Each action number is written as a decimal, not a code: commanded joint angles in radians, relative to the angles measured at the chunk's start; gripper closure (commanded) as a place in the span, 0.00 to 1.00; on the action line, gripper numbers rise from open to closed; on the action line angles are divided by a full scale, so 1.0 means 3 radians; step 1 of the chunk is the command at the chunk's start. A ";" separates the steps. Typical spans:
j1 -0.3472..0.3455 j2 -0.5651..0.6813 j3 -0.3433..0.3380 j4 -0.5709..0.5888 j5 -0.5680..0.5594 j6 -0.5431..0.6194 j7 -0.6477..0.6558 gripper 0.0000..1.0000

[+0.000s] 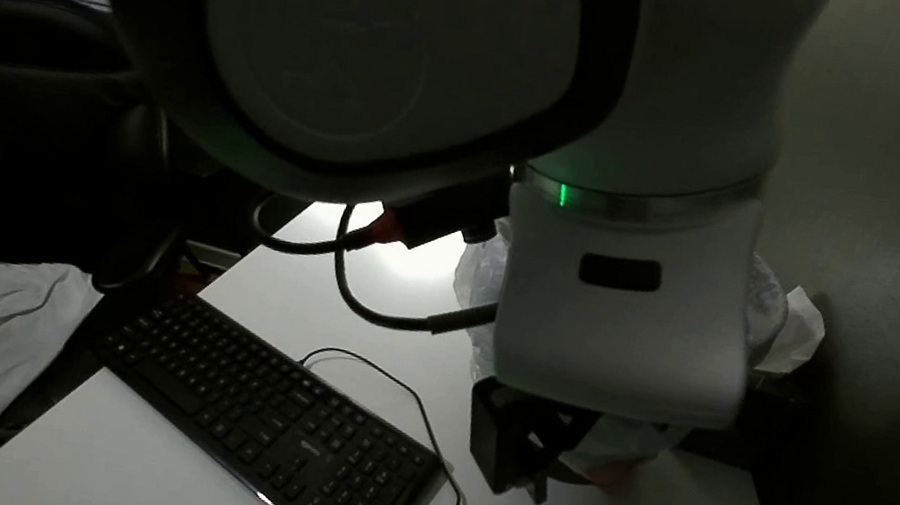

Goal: Pick up the bucket then put the white paper into it

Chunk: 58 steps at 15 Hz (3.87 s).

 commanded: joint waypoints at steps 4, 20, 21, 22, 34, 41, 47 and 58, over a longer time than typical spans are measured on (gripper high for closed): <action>-0.0056 0.0410 -0.0049 0.0229 0.0430 -0.0006 -0.0036 0.00; -0.0173 0.1178 0.0097 0.0474 0.1238 0.0084 -0.0414 0.00; -0.0184 0.1217 0.0101 0.0482 0.1270 0.0086 -0.0433 0.00; -0.0192 0.1251 0.0104 0.0488 0.1296 0.0087 -0.0451 0.00; -0.0392 0.1582 0.0274 0.0675 0.1634 0.0318 -0.0685 0.00; -0.0405 0.1733 0.0276 0.0868 0.1619 0.0259 -0.0748 0.65; -0.0429 0.1852 0.0296 0.1027 0.1585 0.0182 -0.0818 1.00; -0.0462 0.1899 0.0359 0.1137 0.1600 0.0060 -0.1025 0.36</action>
